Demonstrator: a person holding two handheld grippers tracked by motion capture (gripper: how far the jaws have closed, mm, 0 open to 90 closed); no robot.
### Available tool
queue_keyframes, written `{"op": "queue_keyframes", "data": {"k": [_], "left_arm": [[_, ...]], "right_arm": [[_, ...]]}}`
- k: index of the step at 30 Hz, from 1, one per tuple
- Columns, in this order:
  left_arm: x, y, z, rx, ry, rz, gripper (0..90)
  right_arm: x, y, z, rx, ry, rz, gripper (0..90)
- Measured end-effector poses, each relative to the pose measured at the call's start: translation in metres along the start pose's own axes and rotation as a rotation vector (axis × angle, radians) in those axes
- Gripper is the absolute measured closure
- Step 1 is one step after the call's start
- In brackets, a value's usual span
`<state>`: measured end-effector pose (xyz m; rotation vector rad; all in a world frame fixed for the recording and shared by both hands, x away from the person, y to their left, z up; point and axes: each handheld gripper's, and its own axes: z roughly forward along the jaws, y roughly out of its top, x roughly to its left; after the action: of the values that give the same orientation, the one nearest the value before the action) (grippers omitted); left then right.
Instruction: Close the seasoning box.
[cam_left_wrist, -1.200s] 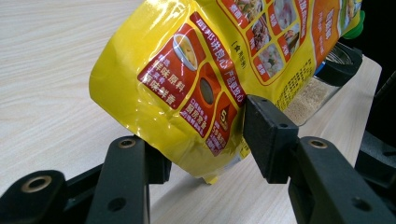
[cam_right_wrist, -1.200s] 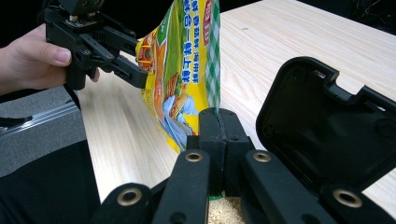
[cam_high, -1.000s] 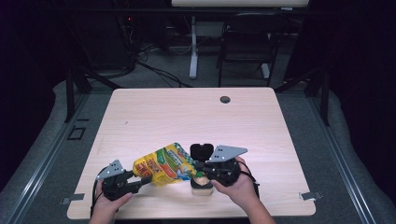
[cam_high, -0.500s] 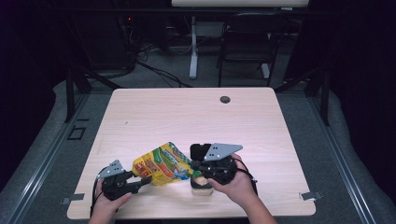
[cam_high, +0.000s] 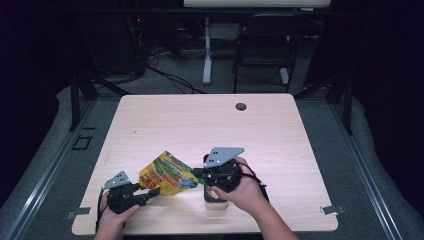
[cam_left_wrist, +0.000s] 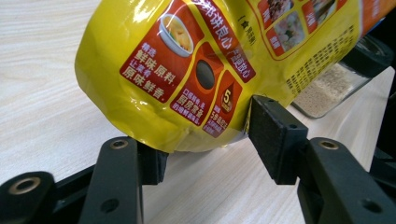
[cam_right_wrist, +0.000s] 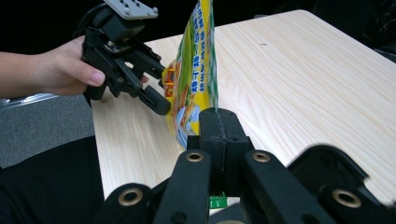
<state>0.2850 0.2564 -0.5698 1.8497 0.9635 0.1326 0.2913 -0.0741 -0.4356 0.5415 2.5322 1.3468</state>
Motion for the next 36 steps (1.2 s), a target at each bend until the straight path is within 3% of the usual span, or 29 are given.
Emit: {"op": "queue_keyframes", "data": {"k": [13, 25, 36], "left_arm": [[0.011, 0.002, -0.01, 0.023, 0.027, -0.025, 44.7], [0.006, 0.001, -0.002, 0.05, 0.003, -0.013, 44.0], [0.015, 0.0, -0.008, 0.053, 0.038, -0.023, 44.6]], "right_arm": [[0.006, 0.022, 0.015, 0.038, 0.01, -0.055, 90.0], [0.003, 0.027, 0.009, 0.038, -0.009, -0.061, 90.0], [-0.001, 0.027, 0.002, 0.025, -0.025, -0.062, 90.0]]}}
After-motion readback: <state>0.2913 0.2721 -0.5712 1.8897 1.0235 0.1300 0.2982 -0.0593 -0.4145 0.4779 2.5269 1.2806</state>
